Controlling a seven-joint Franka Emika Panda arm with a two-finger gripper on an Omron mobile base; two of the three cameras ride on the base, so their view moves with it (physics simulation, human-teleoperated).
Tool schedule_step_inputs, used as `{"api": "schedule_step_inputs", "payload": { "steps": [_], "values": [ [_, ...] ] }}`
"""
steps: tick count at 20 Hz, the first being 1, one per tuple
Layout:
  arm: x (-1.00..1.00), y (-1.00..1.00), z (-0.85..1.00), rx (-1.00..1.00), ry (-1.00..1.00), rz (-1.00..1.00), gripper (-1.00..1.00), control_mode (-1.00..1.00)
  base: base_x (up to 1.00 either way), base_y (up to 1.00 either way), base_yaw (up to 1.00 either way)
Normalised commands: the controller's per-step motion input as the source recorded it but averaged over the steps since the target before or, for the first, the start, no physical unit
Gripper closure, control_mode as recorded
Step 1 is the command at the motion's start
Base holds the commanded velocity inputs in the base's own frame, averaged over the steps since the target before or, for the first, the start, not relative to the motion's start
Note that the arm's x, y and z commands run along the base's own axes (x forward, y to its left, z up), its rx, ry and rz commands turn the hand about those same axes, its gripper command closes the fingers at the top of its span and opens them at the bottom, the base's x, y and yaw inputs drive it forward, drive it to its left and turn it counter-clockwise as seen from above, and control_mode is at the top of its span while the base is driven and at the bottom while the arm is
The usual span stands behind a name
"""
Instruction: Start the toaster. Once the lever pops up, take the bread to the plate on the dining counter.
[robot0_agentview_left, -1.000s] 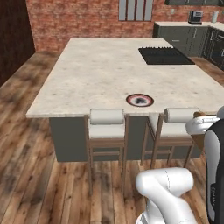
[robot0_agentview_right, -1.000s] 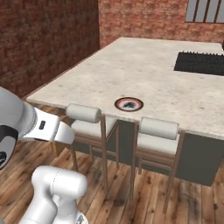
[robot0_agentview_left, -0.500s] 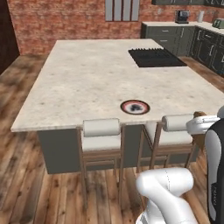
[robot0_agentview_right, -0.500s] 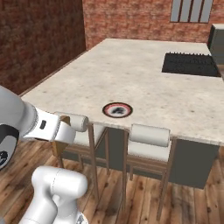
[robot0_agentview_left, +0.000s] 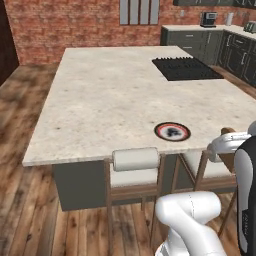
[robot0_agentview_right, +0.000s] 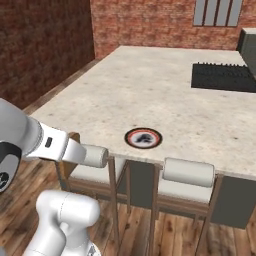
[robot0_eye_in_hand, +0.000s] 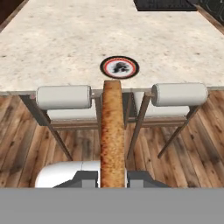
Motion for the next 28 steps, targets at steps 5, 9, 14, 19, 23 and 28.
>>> {"api": "schedule_step_inputs", "payload": {
  "steps": [5,9,14,19,23,28],
  "values": [
    [0.00,0.00,0.00,0.00,0.00,0.00,1.00,1.00,0.44,0.15,-0.06],
    [0.00,0.00,0.00,0.00,0.00,0.00,1.00,1.00,0.51,-0.04,-0.04],
    [0.00,0.00,0.00,0.00,0.00,0.00,1.00,1.00,0.46,-0.20,0.00],
    [0.00,0.00,0.00,0.00,0.00,0.00,1.00,1.00,0.19,-0.17,-0.01],
    [0.00,0.00,0.00,0.00,0.00,0.00,1.00,1.00,0.30,-0.17,-0.01],
    [0.00,0.00,0.00,0.00,0.00,0.00,1.00,1.00,0.16,-0.20,0.00]
  ]
}}
